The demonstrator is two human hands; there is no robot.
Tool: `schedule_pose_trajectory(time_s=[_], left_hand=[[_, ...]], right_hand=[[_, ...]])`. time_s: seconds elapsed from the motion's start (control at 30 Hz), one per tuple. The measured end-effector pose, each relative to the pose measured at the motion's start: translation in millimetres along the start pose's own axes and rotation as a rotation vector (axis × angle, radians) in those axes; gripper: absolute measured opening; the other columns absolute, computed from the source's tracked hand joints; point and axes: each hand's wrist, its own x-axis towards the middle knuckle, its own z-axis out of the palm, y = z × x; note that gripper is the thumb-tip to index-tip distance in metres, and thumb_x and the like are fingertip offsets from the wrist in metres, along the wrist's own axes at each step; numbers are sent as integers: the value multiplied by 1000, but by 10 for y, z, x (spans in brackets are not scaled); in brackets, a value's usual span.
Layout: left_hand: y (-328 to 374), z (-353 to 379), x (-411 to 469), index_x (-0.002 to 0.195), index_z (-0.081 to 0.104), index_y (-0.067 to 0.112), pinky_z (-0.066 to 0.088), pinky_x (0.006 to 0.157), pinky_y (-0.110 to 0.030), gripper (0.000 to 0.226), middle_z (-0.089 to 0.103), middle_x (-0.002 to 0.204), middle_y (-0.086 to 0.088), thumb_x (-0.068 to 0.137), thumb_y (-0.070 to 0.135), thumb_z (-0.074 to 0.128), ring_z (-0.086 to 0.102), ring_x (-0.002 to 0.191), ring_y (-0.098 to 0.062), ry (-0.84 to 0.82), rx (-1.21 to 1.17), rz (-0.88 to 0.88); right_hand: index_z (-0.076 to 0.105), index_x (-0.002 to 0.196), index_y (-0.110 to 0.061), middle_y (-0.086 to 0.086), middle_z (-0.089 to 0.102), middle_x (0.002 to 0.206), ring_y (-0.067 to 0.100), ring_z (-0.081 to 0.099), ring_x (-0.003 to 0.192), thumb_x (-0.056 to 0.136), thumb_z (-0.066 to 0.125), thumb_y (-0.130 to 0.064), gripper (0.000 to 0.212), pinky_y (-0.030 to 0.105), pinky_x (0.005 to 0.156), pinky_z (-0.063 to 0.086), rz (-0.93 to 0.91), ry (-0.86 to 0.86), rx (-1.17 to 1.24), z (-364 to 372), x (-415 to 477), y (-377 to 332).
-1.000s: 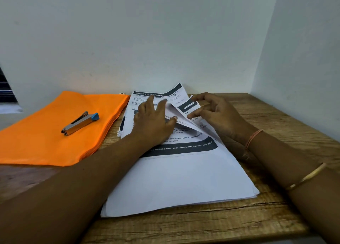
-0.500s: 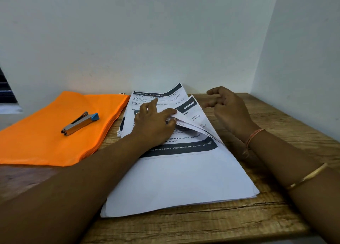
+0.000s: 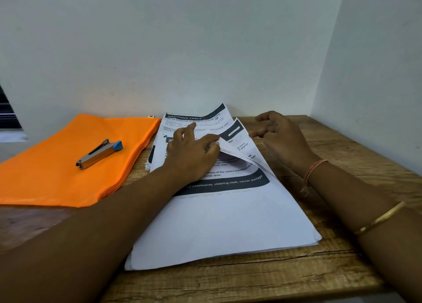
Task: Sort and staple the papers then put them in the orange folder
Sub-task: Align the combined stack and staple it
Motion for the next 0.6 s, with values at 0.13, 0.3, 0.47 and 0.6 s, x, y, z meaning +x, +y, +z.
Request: schedule_pose_trajectory(time_s=[0.13,0.3,0.47,0.6], left_hand=[[-2,-4,-1,136,41,44,9,113,-47,40,10,156,-3,98,45,27,2,142,-25,-3,1,1],[-1,2,0,136,40,44,10,113,-48,41,10,157,-4,98,49,27,2,142,-27,-6,25,-2],[2,2,10,138,37,44,9,114,-49,44,6,157,-4,96,54,28,2,142,-29,-11,45,-14],[9,27,19,144,25,37,10,114,-50,56,-1,157,-5,93,58,31,-1,143,-29,17,32,-37]], right_hand=[[57,109,-15,0,71,83,-2,55,70,80,39,9,42,7,52,36,-14,12,21,15,15,8],[52,108,-19,4,69,84,17,66,75,86,39,11,39,23,71,53,-52,-34,146,36,-17,-36],[53,112,-18,5,69,79,20,69,72,87,41,11,40,28,73,58,-107,-129,193,56,-84,-102],[56,118,-13,8,73,82,17,72,78,84,43,11,43,36,85,56,-114,-174,191,86,-113,-112]])
